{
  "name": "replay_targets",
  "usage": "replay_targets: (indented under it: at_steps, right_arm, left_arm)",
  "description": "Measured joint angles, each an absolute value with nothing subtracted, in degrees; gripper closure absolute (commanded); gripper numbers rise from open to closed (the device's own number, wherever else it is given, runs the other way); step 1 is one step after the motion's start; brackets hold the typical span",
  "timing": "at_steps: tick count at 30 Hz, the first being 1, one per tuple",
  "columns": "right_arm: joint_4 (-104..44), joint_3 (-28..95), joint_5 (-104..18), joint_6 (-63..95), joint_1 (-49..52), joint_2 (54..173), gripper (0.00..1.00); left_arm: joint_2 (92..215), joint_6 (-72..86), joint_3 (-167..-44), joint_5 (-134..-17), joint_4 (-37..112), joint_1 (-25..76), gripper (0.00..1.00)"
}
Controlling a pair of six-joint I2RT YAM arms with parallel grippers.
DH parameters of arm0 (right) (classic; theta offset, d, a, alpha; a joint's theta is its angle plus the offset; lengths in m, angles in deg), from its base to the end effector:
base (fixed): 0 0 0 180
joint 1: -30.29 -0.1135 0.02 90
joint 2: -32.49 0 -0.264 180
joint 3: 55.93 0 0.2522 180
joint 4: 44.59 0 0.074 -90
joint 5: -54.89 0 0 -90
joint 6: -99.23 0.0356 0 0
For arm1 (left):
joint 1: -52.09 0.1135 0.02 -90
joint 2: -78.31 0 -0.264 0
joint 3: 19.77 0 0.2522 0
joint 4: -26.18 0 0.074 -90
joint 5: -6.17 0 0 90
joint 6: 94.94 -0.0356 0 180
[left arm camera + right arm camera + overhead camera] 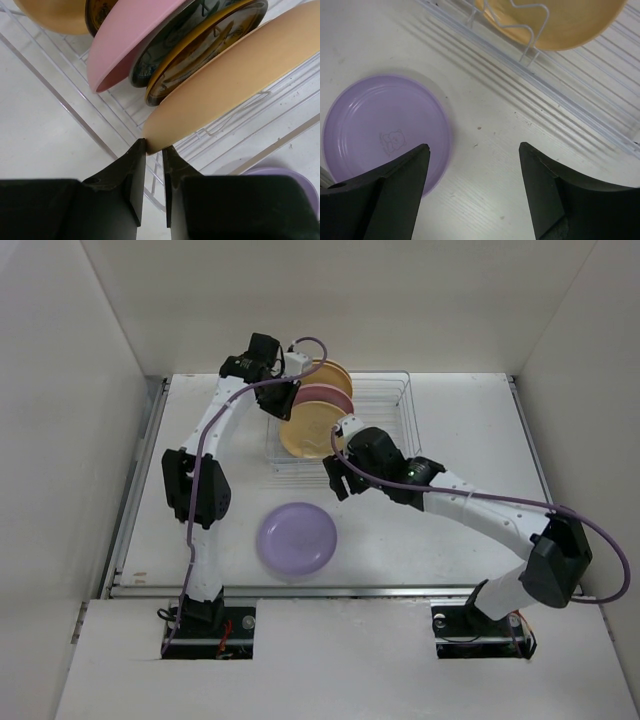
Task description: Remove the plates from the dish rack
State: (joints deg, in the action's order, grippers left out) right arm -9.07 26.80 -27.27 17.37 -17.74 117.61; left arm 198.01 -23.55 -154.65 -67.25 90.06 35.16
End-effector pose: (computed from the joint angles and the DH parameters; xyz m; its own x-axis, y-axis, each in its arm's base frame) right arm 0.2281 0.2464 0.2989 -0.5008 -0.3471 -0.7929 -0.5997 0.7997 0.0287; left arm 0.4424 -0.1453 0.3276 -0.5346 0.4824 -0.6939 0.6646 0.7472 0.0075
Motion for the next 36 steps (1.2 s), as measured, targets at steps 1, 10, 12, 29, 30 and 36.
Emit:
replay_targets:
  at_steps: [1, 10, 12, 29, 30, 36]
  right_arm:
    - [-8.83, 26.93, -26.77, 17.37, -17.68, 117.48, 0.22]
    - [-8.02, 29.01, -20.21, 18.20, -17.35, 116.08, 0.22]
    - [-8.07, 29.58, -19.01, 18.31, -17.15, 115.86, 0.22]
    - [-5.07, 32.44, -8.47, 25.30, -12.89, 110.92, 0.19]
    - [-5.12, 32.64, -8.61, 25.61, -12.21, 109.79, 0.19]
    - [-7.28, 37.47, -16.10, 23.97, -9.96, 108.37, 0.18]
  left_arm:
    - [197.84, -23.55, -154.65, -67.32, 90.28, 35.16, 1.00]
    - [192.88, -23.01, -154.65, -67.73, 87.77, 34.98, 1.00]
    - [191.15, -22.42, -154.65, -67.32, 87.11, 35.05, 1.00]
    - [186.41, -25.56, -159.09, -61.18, 104.38, 35.07, 1.00]
    - [185.58, -26.88, -157.89, -60.56, 106.35, 35.05, 1.00]
    - [178.56, -32.23, -138.56, -59.32, 113.01, 35.09, 1.00]
